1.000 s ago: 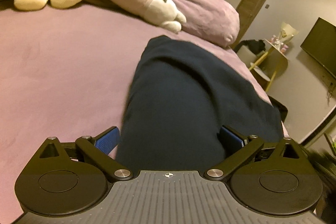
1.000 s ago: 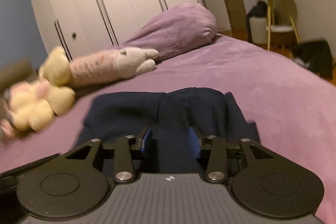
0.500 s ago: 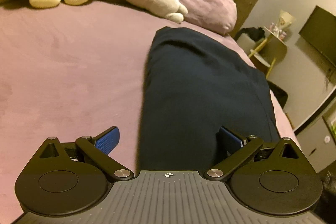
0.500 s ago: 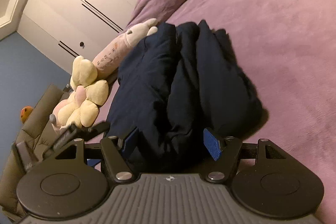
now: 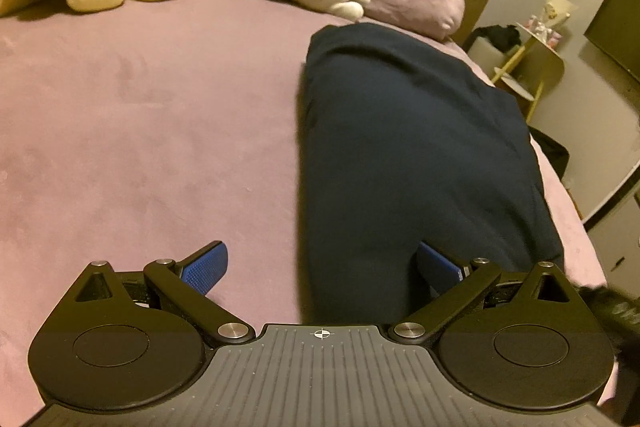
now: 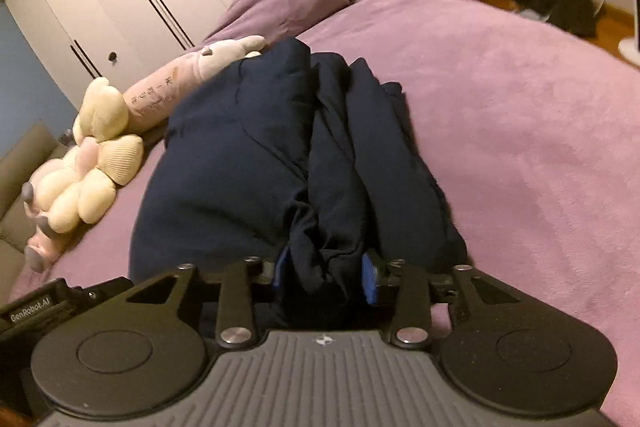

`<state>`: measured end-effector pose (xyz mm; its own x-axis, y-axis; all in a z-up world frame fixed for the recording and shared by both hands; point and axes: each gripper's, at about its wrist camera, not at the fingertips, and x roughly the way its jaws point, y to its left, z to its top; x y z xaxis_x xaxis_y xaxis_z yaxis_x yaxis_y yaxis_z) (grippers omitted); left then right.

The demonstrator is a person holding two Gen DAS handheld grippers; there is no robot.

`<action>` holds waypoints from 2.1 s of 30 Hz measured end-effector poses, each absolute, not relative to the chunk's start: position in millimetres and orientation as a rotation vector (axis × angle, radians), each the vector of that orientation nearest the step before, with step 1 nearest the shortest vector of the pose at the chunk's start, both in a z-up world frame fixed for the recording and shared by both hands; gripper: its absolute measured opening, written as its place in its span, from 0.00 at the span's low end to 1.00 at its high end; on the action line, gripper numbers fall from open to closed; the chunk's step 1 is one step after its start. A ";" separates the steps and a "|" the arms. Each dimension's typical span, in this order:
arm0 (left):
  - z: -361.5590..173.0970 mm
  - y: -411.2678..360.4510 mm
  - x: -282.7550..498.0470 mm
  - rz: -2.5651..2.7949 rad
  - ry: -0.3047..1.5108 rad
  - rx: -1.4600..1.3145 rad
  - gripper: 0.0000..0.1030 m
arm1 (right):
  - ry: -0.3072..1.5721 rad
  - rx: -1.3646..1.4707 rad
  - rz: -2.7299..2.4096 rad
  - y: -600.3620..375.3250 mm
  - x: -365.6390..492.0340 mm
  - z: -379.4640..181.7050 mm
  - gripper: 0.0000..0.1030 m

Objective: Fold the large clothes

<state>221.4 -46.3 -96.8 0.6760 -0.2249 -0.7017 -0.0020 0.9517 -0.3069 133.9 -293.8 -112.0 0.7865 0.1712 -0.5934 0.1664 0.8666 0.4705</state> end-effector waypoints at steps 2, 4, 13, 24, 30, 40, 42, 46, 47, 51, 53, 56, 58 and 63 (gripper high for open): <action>-95.0 -43.7 221.6 -0.127 0.819 -0.296 1.00 | 0.665 0.547 0.005 -299.0 131.9 -100.3 0.51; -95.5 -42.5 220.7 -0.121 0.819 -0.299 1.00 | 0.638 0.537 -0.001 -303.5 125.9 -87.6 0.52; -94.1 -44.0 219.2 -0.114 0.828 -0.300 1.00 | 0.498 0.264 0.038 -252.2 145.9 -48.2 0.24; -110.6 -50.0 227.5 -0.163 0.849 -0.291 1.00 | 0.448 -0.153 0.021 -192.9 176.0 -117.5 0.13; -112.4 -30.8 235.0 -0.202 0.888 -0.392 1.00 | 0.446 -0.106 0.060 -202.2 181.3 -118.7 0.13; -113.9 19.5 275.4 -0.353 0.874 -0.721 1.00 | 0.567 0.474 0.129 -327.7 175.7 -73.2 0.70; -122.6 14.3 291.1 -0.376 0.902 -0.726 1.00 | 0.657 0.607 0.103 -359.0 192.0 -91.5 0.69; -138.6 3.8 316.7 -0.414 0.930 -0.763 0.98 | 0.761 0.804 0.131 -393.5 217.6 -126.5 0.66; -142.4 2.7 323.1 -0.430 0.931 -0.796 0.97 | 0.762 0.815 0.132 -396.4 222.6 -131.4 0.66; -154.0 -5.4 344.9 -0.436 0.946 -0.830 0.96 | 0.800 0.921 0.170 -405.2 245.2 -155.3 0.61; -158.7 -6.4 350.6 -0.439 0.947 -0.846 0.94 | 0.809 0.944 0.186 -404.2 256.5 -162.2 0.60; -157.7 -3.0 350.4 -0.455 0.939 -0.863 0.85 | 0.819 0.938 0.202 -395.9 266.8 -165.8 0.59; -154.8 0.4 348.0 -0.471 0.929 -0.859 0.78 | 0.826 0.925 0.215 -391.9 269.6 -164.7 0.58; -148.0 4.3 344.3 -0.490 0.905 -0.881 0.73 | 0.818 0.894 0.235 -381.8 271.0 -152.6 0.48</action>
